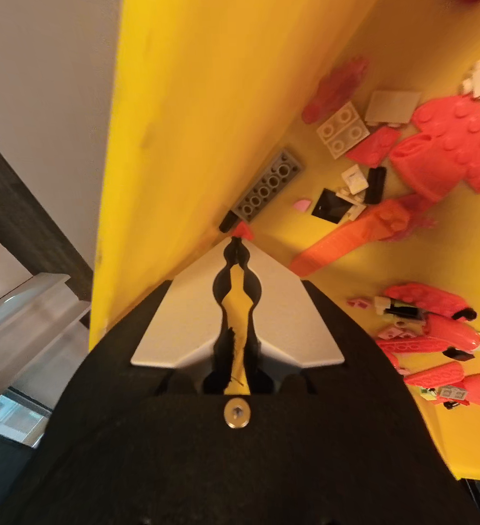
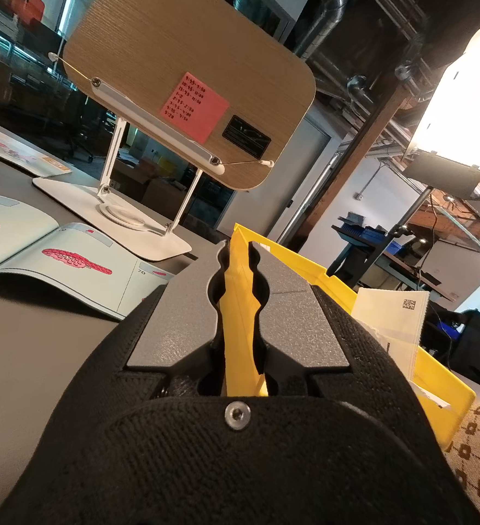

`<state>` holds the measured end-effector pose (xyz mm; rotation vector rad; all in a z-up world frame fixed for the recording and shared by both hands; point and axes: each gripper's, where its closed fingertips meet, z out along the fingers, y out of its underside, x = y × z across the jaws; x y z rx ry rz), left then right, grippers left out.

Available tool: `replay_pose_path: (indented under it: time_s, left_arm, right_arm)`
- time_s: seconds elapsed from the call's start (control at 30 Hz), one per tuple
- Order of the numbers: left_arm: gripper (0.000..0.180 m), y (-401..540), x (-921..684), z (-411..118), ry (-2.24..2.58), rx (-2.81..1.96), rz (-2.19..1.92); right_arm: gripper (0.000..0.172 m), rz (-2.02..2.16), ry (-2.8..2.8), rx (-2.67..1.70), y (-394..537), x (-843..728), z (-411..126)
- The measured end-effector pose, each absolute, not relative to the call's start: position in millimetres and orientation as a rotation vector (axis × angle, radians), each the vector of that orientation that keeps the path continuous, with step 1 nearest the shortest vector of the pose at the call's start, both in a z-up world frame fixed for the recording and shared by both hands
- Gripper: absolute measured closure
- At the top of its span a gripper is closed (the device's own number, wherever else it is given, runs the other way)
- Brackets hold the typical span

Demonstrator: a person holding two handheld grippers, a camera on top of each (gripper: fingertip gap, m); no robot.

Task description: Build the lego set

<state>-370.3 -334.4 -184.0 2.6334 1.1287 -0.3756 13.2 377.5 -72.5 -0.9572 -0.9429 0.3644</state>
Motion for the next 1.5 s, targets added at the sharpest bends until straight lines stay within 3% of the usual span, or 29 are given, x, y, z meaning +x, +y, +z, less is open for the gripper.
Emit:
replay_pose_path:
  time_s: [0.17,0.27,0.37,0.4,0.6,0.83,1.03,1.23,1.33,1.5]
  left_arm:
    - [0.180,-327,-369,-185,1.164,2.683,-0.306]
    - [0.180,-295,-358,-182,1.314,2.840,-0.055]
    - [0.179,-301,-366,-176,1.349,2.819,-0.132]
    - [0.167,-307,-368,-176,1.358,2.784,-0.174]
    - [0.146,-310,-369,-183,1.394,2.729,-0.240]
    - [0.135,-316,-368,-186,1.526,2.672,-0.227]
    - [0.149,-294,-349,-184,1.617,2.727,0.093]
    - [0.157,-305,-351,-189,1.589,2.690,0.051]
    - [0.170,-309,-354,-190,1.557,2.690,-0.008]
    - [0.171,-306,-350,-190,1.482,2.721,-0.037]
  right_arm:
    - [0.161,0.358,-0.946,-0.955,377,13,-73]
    - [0.162,0.363,-0.942,-0.955,377,13,-72]
    - [0.162,0.366,-0.942,-0.957,378,13,-72]
    - [0.162,0.367,-0.943,-0.956,377,13,-72]
    - [0.162,0.377,-0.938,-0.956,377,14,-72]
    - [0.162,0.390,-0.939,-0.955,377,13,-72]
    - [0.162,0.400,-0.936,-0.956,377,14,-72]
    - [0.162,0.405,-0.938,-0.956,377,13,-72]
    - [0.162,0.408,-0.937,-0.957,377,13,-72]
    - [0.163,0.408,-0.929,-0.955,377,14,-71]
